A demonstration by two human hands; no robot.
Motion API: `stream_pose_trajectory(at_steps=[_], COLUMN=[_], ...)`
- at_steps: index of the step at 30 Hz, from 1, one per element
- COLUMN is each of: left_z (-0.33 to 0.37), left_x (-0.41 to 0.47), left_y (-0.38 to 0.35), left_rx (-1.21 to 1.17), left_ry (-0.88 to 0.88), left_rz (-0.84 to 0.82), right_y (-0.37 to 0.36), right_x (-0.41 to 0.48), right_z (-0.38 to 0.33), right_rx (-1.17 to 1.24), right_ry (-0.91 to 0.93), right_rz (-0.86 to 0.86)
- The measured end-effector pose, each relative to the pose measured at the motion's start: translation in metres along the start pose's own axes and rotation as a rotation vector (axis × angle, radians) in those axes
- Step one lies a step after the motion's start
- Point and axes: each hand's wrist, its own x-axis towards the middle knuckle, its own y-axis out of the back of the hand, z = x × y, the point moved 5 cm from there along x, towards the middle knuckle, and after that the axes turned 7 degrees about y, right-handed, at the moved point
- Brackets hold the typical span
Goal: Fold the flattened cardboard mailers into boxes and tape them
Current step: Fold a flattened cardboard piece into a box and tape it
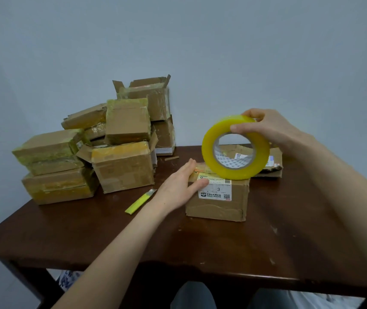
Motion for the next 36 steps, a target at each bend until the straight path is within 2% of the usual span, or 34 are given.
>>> stream_pose_trajectory(at_steps=[5,9,12,16,18,21,25,28,30,36], left_z=[0.005,0.01,0.029,0.056,0.052,0.046,0.044,0.036,0.033,0.034], left_x=[-0.001,-0.001,0.0,0.003,0.005,0.003,0.001,0.002,0.003,0.007], left_y=[0.0,0.006,0.011,-0.008,-0.012,-0.013,-0.014,-0.011,-0.007,-0.01], left_rx=[0.061,0.216,0.353,0.375,0.394,0.465,0.492,0.479,0.468,0.511], left_ry=[-0.01,-0.049,-0.127,-0.223,-0.244,-0.308,-0.378,-0.341,-0.313,-0.309], left_rz=[-0.014,-0.001,0.059,0.079,0.116,0.164,0.155,0.112,0.103,0.068], right_y=[0.03,0.033,0.03,0.03,0.035,0.033,0.024,0.035,0.045,0.051], right_x=[-0.002,-0.008,-0.009,-0.011,-0.015,-0.026,-0.034,-0.034,-0.034,-0.043], right_z=[0.001,-0.001,0.002,0.003,0.007,0.016,0.025,0.033,0.041,0.063], right_rx=[-0.117,-0.142,-0.06,-0.007,-0.01,0.12,0.321,0.448,0.451,0.466], right_ry=[-0.033,-0.021,-0.047,-0.055,-0.08,-0.138,-0.074,-0.07,-0.086,-0.133], right_rz=[-0.052,-0.108,-0.119,-0.088,-0.108,-0.163,-0.047,0.058,0.102,0.07])
